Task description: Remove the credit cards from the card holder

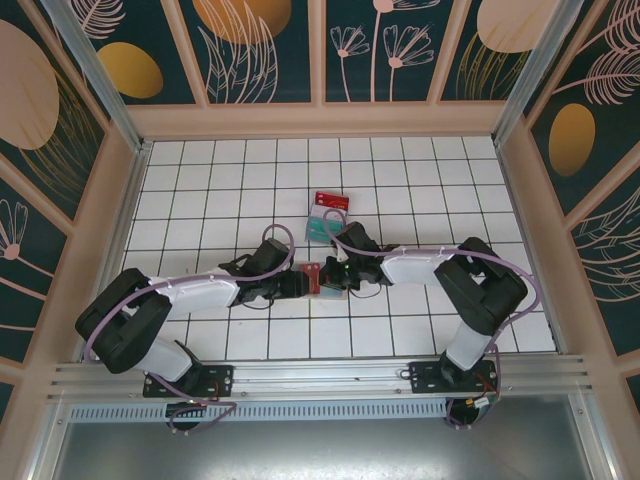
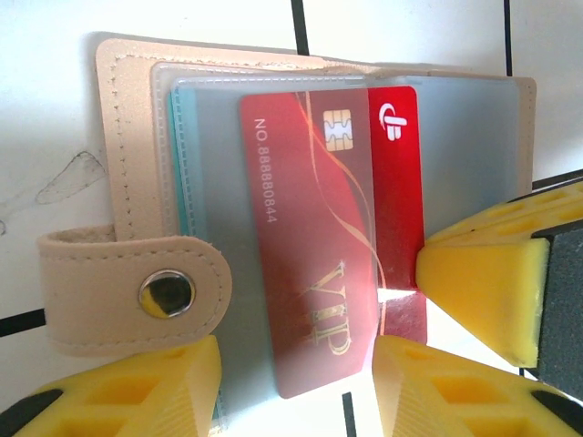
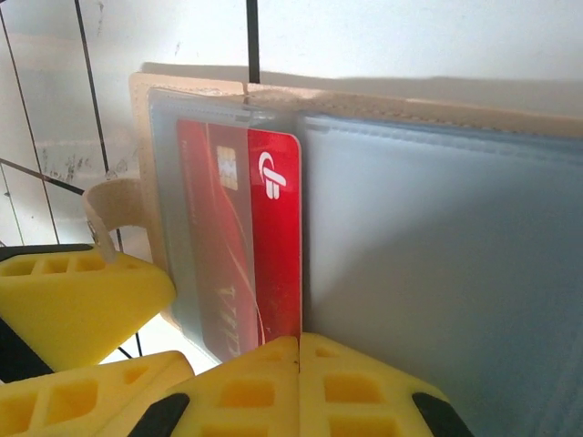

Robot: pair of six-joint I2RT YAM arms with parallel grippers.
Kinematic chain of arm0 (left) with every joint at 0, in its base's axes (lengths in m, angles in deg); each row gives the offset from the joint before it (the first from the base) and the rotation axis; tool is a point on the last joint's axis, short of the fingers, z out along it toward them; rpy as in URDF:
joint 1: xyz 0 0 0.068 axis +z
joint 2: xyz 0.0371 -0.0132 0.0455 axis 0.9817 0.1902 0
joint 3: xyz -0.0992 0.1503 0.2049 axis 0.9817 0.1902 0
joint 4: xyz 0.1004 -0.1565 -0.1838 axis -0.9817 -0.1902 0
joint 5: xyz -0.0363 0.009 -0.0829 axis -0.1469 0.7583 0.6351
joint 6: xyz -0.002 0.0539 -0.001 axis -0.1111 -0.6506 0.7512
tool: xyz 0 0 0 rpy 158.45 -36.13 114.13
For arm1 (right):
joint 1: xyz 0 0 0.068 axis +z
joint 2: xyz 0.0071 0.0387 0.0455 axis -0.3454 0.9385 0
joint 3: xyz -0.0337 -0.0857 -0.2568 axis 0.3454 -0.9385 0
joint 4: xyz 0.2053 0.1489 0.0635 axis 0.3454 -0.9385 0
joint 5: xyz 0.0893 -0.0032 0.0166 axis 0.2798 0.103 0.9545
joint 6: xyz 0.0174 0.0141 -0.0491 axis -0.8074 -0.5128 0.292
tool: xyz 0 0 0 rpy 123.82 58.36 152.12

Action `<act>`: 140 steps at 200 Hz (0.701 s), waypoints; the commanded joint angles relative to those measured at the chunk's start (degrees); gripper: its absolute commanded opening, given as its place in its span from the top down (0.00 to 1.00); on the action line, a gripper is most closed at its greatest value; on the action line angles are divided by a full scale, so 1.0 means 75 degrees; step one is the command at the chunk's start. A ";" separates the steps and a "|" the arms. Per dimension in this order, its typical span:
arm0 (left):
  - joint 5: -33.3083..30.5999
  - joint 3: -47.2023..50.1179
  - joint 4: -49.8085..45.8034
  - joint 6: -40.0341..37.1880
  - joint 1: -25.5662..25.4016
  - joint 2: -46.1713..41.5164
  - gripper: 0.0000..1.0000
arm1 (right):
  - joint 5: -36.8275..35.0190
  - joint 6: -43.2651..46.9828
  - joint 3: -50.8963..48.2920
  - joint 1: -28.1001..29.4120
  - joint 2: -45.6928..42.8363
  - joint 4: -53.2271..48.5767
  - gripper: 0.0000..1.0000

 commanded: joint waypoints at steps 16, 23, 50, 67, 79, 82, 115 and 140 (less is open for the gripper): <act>-0.0065 0.0105 -0.0230 0.0084 0.0019 0.0148 0.51 | -0.0086 0.0042 -0.0237 -0.0152 -0.0413 -0.0207 1.00; -0.0059 0.0105 -0.0230 0.0082 0.0013 0.0138 0.51 | 0.0062 0.0042 -0.0271 -0.0155 -0.0399 -0.0062 1.00; -0.0035 0.0106 -0.0218 0.0074 0.0012 0.0138 0.56 | 0.0275 -0.0089 -0.0212 -0.0079 -0.0147 0.0332 0.84; -0.0012 0.0117 -0.0218 0.0102 0.0012 0.0126 0.56 | 0.0260 -0.0100 -0.0132 -0.0064 0.0046 0.0386 0.83; -0.0012 0.0129 -0.0212 0.0100 0.0015 0.0115 0.56 | 0.0267 -0.0116 -0.0104 -0.0054 0.0131 0.0439 0.83; -0.0018 0.0129 -0.0218 0.0111 0.0018 0.0114 0.56 | 0.0271 -0.0117 -0.0091 -0.0053 0.0156 0.0437 0.82; -0.0001 0.0143 -0.0195 0.0119 0.0018 0.0091 0.56 | 0.0191 -0.0126 -0.0067 -0.0064 0.0274 0.0416 0.83; 0.0011 0.0152 -0.0214 0.0118 0.0012 0.0082 0.56 | 0.0186 -0.0170 -0.0078 -0.0058 0.0279 0.0454 0.92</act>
